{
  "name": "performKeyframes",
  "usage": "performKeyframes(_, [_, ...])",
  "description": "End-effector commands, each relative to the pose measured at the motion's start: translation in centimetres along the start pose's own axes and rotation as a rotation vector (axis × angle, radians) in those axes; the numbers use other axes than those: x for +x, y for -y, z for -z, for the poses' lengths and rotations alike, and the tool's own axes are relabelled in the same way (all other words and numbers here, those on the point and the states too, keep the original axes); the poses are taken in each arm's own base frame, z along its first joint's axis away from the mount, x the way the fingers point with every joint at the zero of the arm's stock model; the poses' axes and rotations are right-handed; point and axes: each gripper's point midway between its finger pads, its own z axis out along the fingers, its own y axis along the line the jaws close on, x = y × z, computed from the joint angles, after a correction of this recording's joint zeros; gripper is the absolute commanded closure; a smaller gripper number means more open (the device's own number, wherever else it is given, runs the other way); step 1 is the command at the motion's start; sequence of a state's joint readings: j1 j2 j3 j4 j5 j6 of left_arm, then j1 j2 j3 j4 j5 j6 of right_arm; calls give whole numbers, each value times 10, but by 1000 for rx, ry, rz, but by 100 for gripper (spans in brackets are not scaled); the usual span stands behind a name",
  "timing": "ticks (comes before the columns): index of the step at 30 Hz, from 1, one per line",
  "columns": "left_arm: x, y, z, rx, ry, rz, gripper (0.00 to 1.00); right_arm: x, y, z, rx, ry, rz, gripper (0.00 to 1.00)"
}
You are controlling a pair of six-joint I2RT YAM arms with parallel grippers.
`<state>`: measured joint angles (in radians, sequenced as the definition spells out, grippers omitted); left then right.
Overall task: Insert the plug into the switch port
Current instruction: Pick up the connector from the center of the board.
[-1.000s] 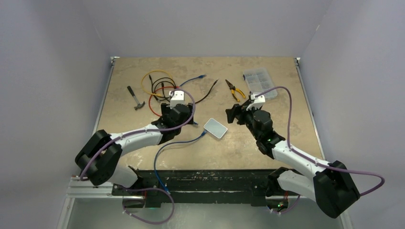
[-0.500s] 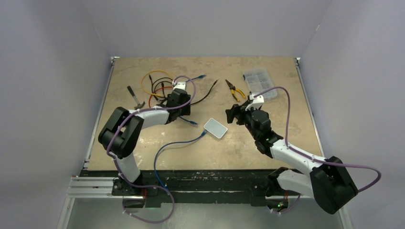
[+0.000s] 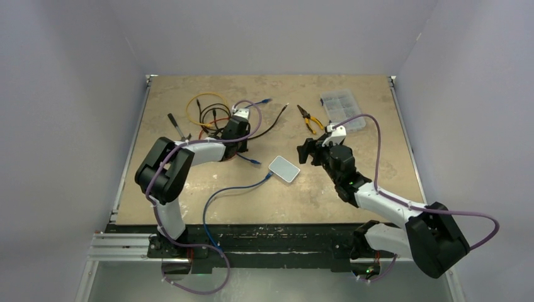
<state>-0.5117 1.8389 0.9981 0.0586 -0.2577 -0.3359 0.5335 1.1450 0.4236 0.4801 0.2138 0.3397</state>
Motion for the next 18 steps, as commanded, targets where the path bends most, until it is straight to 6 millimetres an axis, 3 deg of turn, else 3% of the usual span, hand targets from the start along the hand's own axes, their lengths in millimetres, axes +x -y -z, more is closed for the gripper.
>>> performKeyframes(1, [-35, -2, 17, -10, 71, 0, 100, -21, -8, -5, -16, 53, -4, 4])
performKeyframes(5, [-73, -15, 50, -62, 164, 10, 100, -19, -8, -7, -19, 45, -1, 4])
performKeyframes(14, [-194, -34, 150, -91, 422, 84, 100, -21, -8, -6, -18, 48, -1, 4])
performKeyframes(18, [-229, -37, 193, -71, 540, 101, 100, -21, -8, -5, -17, 49, -2, 4])
